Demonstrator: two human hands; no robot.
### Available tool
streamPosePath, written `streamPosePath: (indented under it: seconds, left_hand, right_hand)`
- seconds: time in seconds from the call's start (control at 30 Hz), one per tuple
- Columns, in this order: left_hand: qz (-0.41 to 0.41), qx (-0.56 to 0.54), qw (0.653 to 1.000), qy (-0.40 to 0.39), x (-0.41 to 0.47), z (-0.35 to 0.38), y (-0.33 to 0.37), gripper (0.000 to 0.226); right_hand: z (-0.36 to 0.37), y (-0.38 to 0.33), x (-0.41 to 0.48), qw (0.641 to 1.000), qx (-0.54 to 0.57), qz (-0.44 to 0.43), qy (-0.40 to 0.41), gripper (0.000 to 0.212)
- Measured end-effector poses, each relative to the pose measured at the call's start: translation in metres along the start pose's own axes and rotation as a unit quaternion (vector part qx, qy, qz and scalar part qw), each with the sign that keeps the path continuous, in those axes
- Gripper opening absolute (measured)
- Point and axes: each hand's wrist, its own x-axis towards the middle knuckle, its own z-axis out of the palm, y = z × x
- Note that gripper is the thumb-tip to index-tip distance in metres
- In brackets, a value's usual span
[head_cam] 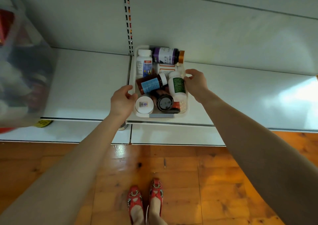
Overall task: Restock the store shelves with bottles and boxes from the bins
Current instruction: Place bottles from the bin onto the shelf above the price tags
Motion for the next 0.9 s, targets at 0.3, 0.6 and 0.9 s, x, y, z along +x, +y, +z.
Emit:
streamPosePath:
  seconds: [0.3, 0.6, 0.9]
  left_hand:
    - [0.173, 0.237, 0.956, -0.007, 0.016, 0.000, 0.020, 0.052]
    - [0.188, 0.365, 0.912, -0.009, 0.029, 0.004, 0.026, 0.052]
    - [0.149, 0.188, 0.971, 0.001, 0.004, -0.012, 0.029, 0.042]
  right_hand:
    - [0.004, -0.009, -0.094, 0.982, -0.164, -0.089, -0.037, 0.049]
    - [0.028, -0.007, -0.098, 0.978, -0.197, -0.067, -0.024, 0.051]
    - [-0.009, -0.013, -0.124, 0.999, -0.011, -0.024, -0.031, 0.045]
